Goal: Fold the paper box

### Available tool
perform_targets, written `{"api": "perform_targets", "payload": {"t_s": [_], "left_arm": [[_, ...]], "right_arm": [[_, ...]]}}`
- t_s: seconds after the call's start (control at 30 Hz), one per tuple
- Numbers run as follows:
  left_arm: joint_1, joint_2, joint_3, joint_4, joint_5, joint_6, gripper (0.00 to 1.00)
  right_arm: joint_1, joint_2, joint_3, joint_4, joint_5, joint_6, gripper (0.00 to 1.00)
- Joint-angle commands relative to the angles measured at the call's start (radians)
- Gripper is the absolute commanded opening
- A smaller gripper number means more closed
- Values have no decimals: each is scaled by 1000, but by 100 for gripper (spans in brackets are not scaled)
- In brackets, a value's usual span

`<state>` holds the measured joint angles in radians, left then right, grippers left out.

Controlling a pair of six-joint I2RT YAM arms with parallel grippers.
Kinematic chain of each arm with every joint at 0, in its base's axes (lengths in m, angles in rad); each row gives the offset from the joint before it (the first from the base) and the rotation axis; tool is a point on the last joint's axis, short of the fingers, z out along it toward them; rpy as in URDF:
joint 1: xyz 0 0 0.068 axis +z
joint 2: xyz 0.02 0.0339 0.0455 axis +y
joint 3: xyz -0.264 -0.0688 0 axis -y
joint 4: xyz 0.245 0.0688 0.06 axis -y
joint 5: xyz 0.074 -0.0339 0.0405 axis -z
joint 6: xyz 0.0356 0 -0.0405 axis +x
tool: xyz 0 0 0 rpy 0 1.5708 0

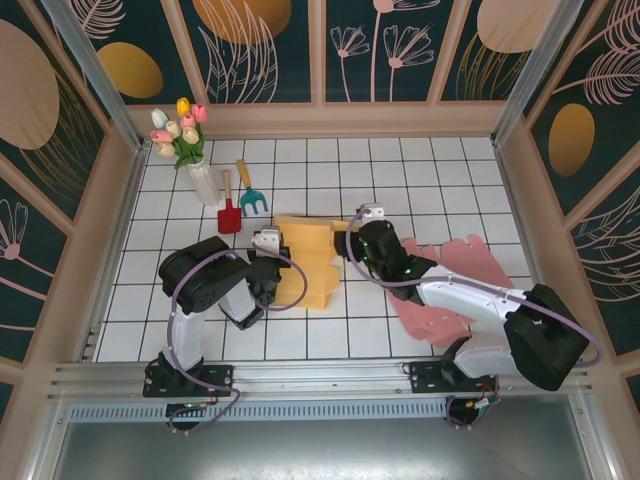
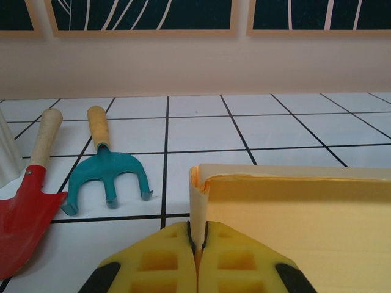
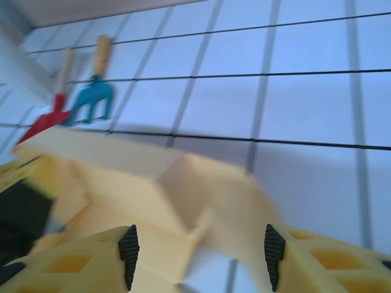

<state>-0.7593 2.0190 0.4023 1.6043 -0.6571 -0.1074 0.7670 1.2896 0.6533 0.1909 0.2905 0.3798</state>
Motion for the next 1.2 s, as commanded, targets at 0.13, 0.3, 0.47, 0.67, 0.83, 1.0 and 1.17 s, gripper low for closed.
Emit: {"api": "perform_targets", "payload": {"t_s": [0.13,0.3,0.47,0.67,0.83,1.0,1.17], "left_arm": [[-12,42,-11,104,16,7,0],[-11,46,-11,106,17,7,0],[-12,46,-9,106,16,7,0],[-12,45,-8,105,16,9,0],[-11,46,-8,104,14,8,0],[-14,46,-8,102,14,9,0],[-14,44,-7,98,14,11,0]], "right_arm": [[-204,0,-74,-25,44,31,59],[-256,60,-87,48,-51,13,59],[-256,143,-86,138,-174,-28,59],[-228,208,-97,214,-269,-36,58],[-165,224,-110,250,-265,-44,58],[-129,233,-111,255,-259,-43,58],[-88,228,-107,259,-260,-64,58]]}}
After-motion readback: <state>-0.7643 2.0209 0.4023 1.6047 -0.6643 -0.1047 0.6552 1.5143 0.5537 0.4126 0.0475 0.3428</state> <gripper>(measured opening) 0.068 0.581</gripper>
